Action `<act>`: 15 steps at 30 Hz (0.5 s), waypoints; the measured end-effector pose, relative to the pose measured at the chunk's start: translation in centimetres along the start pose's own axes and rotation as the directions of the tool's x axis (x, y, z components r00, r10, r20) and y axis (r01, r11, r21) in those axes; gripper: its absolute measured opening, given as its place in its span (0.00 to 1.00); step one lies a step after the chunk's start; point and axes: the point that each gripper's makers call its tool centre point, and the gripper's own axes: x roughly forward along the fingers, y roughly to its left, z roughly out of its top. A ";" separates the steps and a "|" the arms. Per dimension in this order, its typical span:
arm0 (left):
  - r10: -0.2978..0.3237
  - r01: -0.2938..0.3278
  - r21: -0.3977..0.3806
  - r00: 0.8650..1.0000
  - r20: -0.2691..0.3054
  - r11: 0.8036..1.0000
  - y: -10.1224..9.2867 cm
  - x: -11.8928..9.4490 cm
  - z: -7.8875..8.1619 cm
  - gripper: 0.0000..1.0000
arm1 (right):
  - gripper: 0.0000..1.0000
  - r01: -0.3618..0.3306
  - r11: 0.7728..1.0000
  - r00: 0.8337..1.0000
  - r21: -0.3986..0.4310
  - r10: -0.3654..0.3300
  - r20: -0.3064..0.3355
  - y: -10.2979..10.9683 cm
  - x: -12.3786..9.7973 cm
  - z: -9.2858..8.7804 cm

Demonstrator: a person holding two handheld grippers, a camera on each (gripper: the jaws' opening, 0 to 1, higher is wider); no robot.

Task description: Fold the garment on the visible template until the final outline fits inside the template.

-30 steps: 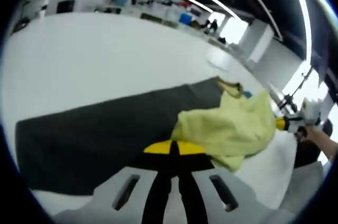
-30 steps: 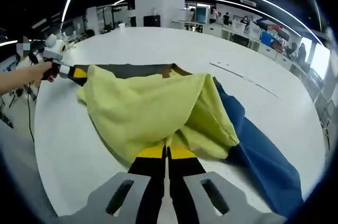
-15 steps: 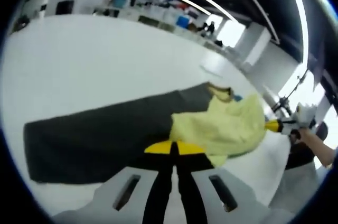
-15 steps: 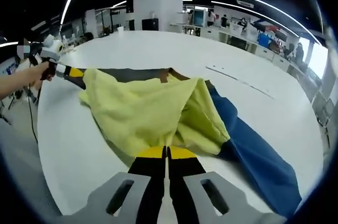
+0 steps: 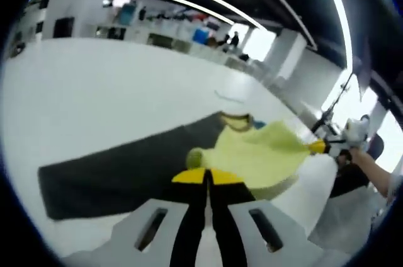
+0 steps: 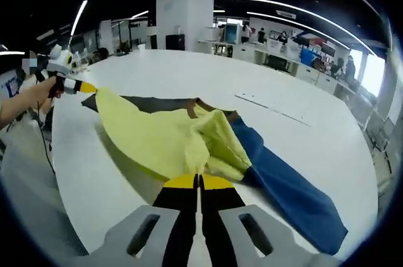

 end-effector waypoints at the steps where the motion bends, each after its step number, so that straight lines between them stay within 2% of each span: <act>1: -0.009 0.009 0.011 1.000 0.009 1.000 -0.6 -0.3 0.4 0.00 | 0.01 0.007 1.000 1.000 -0.005 -0.007 0.011 0.0 -0.7 0.3; 5: 0.005 -0.006 0.132 1.000 0.010 0.991 -1.8 -1.5 1.3 0.00 | 0.01 0.014 1.000 0.999 -0.013 -0.013 0.042 0.4 -3.0 1.2; 10: -0.041 0.036 0.141 0.998 0.037 0.989 -4.3 -3.1 2.3 0.00 | 0.01 0.042 0.998 0.997 -0.045 -0.039 0.069 0.7 -5.8 2.1; 15: -0.067 0.059 0.180 0.997 0.038 0.982 -6.2 -5.0 1.8 0.00 | 0.01 0.065 0.996 0.994 -0.061 -0.059 0.089 1.5 -8.8 2.0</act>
